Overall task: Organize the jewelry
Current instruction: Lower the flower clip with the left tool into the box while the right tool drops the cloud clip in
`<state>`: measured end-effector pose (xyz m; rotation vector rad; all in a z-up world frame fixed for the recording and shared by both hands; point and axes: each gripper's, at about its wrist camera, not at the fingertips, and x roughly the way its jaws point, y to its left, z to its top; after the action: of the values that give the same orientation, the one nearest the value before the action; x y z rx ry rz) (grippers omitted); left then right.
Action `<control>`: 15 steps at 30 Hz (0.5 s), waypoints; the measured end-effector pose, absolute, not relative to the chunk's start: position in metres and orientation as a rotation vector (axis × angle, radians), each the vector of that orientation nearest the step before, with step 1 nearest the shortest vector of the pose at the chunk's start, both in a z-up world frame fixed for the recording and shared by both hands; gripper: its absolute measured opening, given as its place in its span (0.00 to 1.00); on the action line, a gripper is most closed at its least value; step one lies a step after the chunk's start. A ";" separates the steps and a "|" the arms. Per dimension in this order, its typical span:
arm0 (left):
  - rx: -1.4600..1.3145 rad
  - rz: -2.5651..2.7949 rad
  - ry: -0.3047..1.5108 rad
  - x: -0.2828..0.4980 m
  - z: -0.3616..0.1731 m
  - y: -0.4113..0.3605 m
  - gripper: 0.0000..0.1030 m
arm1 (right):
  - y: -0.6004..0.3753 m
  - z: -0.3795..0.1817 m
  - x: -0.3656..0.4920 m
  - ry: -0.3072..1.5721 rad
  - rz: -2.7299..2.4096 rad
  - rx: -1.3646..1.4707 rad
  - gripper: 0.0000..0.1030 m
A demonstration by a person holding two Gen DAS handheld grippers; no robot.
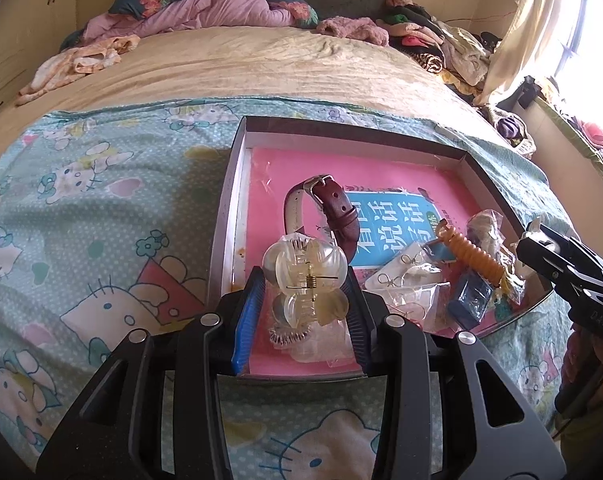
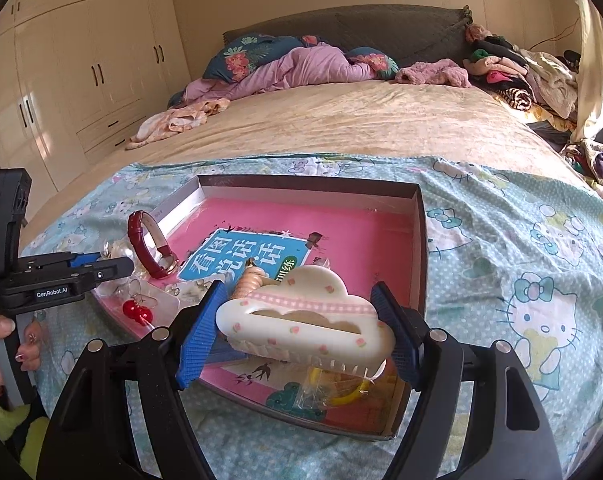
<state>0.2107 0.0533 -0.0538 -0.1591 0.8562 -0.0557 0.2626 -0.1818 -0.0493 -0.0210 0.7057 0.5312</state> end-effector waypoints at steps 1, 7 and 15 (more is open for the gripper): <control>-0.158 -0.055 0.854 0.211 -0.054 0.053 0.30 | -0.182 -0.049 0.263 0.706 0.530 -0.019 0.70; -0.154 -0.053 0.848 0.214 -0.053 0.054 0.30 | -0.184 -0.048 0.263 0.689 0.515 -0.021 0.70; -0.130 -0.060 0.842 0.220 -0.053 0.050 0.30 | -0.182 -0.051 0.265 0.697 0.518 -0.032 0.70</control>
<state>0.2198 0.0496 -0.0533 -0.1302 0.8424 -0.0599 0.2651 -0.1821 -0.0507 -0.0316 0.6974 0.5177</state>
